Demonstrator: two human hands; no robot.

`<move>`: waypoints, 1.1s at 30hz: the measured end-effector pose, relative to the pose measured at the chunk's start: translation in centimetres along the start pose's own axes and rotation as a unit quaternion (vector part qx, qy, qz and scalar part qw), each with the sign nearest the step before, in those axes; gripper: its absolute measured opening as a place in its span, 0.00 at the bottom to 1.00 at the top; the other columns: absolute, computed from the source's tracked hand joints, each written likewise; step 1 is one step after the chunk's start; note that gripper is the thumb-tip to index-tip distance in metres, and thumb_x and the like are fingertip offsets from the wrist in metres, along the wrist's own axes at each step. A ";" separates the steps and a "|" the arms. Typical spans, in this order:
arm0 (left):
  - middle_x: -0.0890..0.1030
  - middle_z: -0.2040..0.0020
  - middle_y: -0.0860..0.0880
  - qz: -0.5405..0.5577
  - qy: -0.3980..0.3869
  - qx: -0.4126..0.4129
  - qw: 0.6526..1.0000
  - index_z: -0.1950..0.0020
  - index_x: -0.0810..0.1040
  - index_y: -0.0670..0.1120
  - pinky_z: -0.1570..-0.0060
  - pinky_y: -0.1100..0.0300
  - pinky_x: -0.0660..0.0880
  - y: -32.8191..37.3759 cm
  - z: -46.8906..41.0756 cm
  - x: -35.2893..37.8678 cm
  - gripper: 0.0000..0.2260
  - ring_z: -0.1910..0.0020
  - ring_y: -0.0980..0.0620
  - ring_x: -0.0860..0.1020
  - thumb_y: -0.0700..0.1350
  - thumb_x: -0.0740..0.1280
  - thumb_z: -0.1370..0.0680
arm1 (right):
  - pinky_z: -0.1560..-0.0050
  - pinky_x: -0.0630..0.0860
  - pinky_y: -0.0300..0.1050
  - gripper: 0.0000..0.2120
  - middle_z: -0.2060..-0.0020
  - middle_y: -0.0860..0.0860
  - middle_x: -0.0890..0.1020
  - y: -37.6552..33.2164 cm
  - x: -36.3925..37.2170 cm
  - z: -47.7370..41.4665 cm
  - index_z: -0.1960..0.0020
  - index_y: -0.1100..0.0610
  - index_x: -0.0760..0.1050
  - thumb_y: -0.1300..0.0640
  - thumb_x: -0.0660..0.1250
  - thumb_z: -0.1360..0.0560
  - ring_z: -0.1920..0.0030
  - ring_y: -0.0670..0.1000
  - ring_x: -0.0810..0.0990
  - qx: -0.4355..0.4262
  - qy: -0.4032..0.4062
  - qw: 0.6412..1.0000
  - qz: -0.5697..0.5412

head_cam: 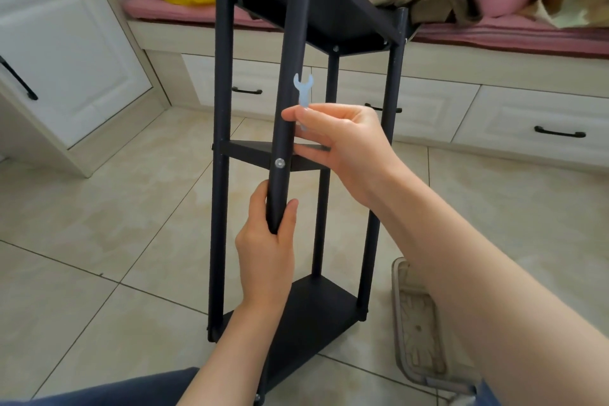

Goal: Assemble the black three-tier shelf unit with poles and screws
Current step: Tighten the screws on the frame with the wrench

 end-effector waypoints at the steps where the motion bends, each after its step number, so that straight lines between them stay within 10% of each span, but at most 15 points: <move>1: 0.76 0.60 0.62 -0.002 0.001 0.004 1.000 0.32 0.73 0.50 0.62 0.75 0.74 0.0 -0.1 0.0 0.25 0.60 0.63 0.79 0.63 0.62 0.23 | 0.42 0.81 0.51 0.07 0.47 0.55 0.85 0.0 -0.1 0.0 0.48 0.61 0.84 0.60 0.68 0.21 0.44 0.53 0.83 0.002 0.001 1.000 0.000; 18: 0.76 0.61 0.64 -0.002 -0.007 0.008 1.000 0.30 0.74 0.49 0.63 0.74 0.74 -0.8 -0.9 0.3 0.26 0.60 0.63 0.79 0.61 0.62 0.23 | 0.40 0.80 0.50 0.06 0.49 0.52 0.85 0.9 0.4 -0.5 0.53 0.58 0.85 0.60 0.69 0.22 0.44 0.50 0.82 -0.003 -0.004 1.000 -0.011; 33: 0.74 0.60 0.59 -0.070 -0.086 0.026 0.994 0.28 0.67 0.48 0.67 0.71 0.72 -2.5 -4.4 0.6 0.23 0.64 0.57 0.76 0.59 0.56 0.19 | 0.51 0.74 0.35 0.05 0.56 0.43 0.83 9.4 -2.7 2.4 0.56 0.49 0.86 0.53 0.71 0.24 0.50 0.40 0.79 0.007 0.159 0.986 0.052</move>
Point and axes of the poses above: each hand's wrist, its own z-axis away from the middle knuckle, its own x-axis out of the palm, y = z × x, the point moved 8 cm from there along -z, towards the middle knuckle
